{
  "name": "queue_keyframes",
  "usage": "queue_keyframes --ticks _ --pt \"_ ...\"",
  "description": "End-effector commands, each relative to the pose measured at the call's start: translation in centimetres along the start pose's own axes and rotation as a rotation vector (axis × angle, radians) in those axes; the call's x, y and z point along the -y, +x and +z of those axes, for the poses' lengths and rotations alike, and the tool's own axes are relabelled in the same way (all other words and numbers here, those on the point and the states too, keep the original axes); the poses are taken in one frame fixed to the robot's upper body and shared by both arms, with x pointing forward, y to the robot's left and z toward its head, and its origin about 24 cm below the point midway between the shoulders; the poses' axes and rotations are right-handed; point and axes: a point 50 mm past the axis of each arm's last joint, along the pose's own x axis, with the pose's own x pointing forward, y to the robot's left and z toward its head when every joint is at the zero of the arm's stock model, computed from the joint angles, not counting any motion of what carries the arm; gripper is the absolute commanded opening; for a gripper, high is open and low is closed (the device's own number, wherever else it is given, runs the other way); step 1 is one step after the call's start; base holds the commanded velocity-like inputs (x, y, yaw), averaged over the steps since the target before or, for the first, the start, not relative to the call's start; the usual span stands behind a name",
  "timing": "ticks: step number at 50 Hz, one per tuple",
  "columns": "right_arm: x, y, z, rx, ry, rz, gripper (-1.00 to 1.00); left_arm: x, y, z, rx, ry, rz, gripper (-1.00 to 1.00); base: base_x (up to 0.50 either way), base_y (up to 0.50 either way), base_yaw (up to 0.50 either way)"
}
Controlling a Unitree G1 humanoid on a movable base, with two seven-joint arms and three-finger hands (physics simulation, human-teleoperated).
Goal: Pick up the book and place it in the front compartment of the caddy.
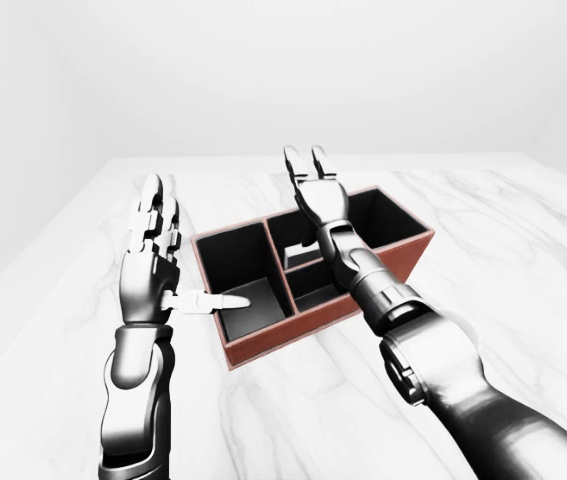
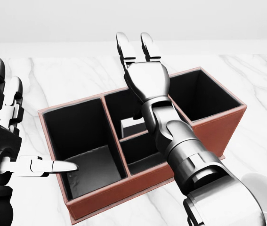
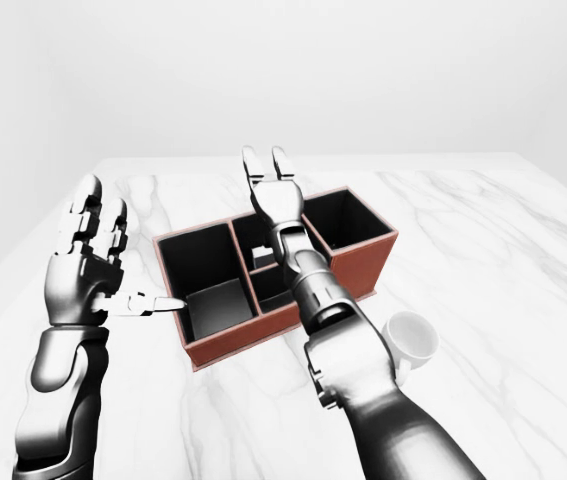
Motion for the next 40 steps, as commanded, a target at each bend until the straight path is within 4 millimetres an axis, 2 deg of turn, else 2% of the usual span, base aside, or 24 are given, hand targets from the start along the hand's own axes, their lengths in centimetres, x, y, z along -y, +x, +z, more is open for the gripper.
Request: queue_keyframes --ticks 1,17,27,40 --pt "0.1 0.0 0.0 0.002 0.0 -0.005 1.0 0.0 0.0 0.0 0.002 0.001 0.0 1.0 0.0 0.0 0.0" --pt "0.6 0.1 -0.6 -0.031 0.039 -0.032 1.0 0.0 0.0 0.1 0.004 0.0 0.0 1.0 0.0 0.0 0.0" --pt "0.9 0.0 -1.9 -0.095 0.122 -0.046 1.0 0.0 0.0 -0.1 -0.004 0.0 0.002 1.0 0.0 0.0 0.0" --pt "2.9 0.4 -2.7 -0.127 0.283 -0.075 1.0 0.0 0.1 -0.3 -0.014 0.0 0.004 1.0 0.0 0.0 0.0"
